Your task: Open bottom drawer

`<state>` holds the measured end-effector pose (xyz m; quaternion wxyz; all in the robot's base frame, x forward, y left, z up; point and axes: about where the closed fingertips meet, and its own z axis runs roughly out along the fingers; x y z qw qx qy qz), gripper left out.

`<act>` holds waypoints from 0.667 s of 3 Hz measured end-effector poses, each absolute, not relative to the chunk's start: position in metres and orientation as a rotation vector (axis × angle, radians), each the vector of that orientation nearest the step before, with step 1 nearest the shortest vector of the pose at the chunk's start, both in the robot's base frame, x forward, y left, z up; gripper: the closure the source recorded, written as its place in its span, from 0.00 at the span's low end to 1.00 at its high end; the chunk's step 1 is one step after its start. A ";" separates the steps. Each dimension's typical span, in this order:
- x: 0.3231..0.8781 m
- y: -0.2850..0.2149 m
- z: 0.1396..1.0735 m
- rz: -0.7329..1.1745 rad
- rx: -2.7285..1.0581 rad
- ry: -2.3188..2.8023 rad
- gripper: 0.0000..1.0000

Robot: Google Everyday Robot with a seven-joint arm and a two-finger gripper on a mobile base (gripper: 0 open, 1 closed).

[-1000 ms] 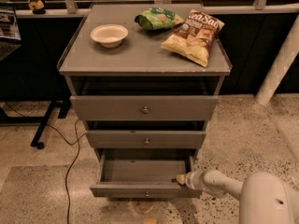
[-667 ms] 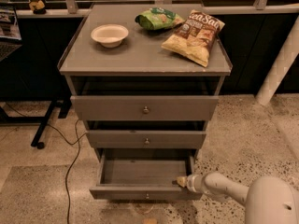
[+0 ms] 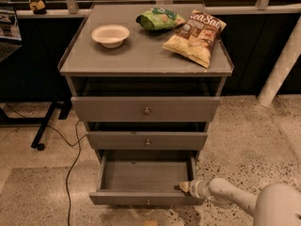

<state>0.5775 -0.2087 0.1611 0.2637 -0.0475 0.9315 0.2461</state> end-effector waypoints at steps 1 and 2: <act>0.580 -0.209 0.163 0.672 -0.116 2.511 0.83; 0.585 -0.211 0.172 0.676 -0.107 2.481 0.59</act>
Offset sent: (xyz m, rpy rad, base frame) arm 0.0152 -0.0096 0.0246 0.0308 -0.0655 -0.0361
